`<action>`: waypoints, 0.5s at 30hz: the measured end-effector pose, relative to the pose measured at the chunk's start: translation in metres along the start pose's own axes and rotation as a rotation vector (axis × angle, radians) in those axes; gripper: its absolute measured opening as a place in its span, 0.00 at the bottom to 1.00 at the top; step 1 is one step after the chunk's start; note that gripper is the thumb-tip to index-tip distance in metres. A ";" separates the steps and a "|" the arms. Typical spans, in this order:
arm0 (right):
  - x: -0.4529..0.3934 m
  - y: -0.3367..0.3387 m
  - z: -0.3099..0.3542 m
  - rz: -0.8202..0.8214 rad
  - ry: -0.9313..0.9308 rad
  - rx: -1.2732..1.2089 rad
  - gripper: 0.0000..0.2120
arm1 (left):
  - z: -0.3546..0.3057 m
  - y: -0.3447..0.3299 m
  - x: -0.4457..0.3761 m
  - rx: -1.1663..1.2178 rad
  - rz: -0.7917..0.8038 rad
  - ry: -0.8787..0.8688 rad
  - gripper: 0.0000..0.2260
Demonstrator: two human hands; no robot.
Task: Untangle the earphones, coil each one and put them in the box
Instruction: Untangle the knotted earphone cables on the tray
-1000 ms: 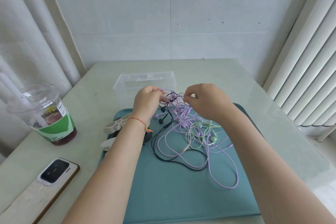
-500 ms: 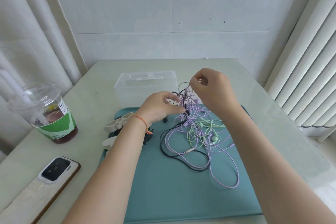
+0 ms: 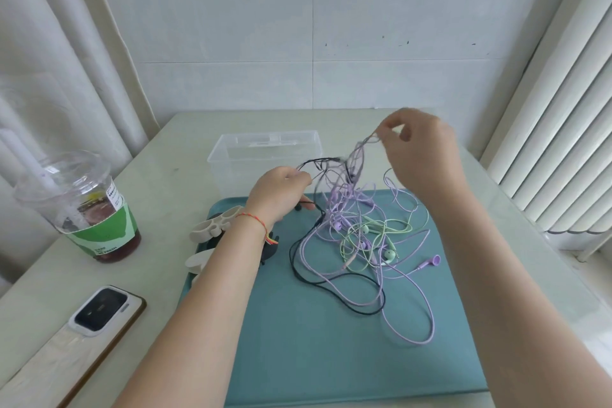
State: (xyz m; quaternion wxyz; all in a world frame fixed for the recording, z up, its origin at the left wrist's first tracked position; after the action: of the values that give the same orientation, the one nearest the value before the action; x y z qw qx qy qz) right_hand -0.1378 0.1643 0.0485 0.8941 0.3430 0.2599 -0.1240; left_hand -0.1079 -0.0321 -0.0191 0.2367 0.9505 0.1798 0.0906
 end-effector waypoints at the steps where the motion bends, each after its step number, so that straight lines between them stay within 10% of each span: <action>1: -0.001 0.001 0.000 -0.054 -0.016 -0.045 0.04 | 0.000 0.002 0.000 0.002 -0.007 0.006 0.07; 8: 0.006 -0.007 0.005 0.302 -0.124 -0.154 0.05 | -0.009 0.008 0.006 0.305 -0.237 -0.108 0.09; 15: 0.014 -0.016 0.011 0.463 -0.051 -0.154 0.07 | -0.024 0.000 0.020 0.442 0.173 -0.238 0.05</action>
State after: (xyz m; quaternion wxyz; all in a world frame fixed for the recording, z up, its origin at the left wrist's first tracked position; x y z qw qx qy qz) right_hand -0.1286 0.1447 0.0391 0.9285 0.3209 0.1604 0.0960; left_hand -0.0958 -0.0145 0.0035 0.0340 0.9949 0.0843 -0.0434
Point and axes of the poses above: each hand's wrist, its own x-axis away from the middle knuckle, its own y-axis out of the back of the hand, z = x × y, the point moved 2 cm from there along -x, towards the middle knuckle, and after that the axes turned 6 degrees about -z, right-handed, at the moved point
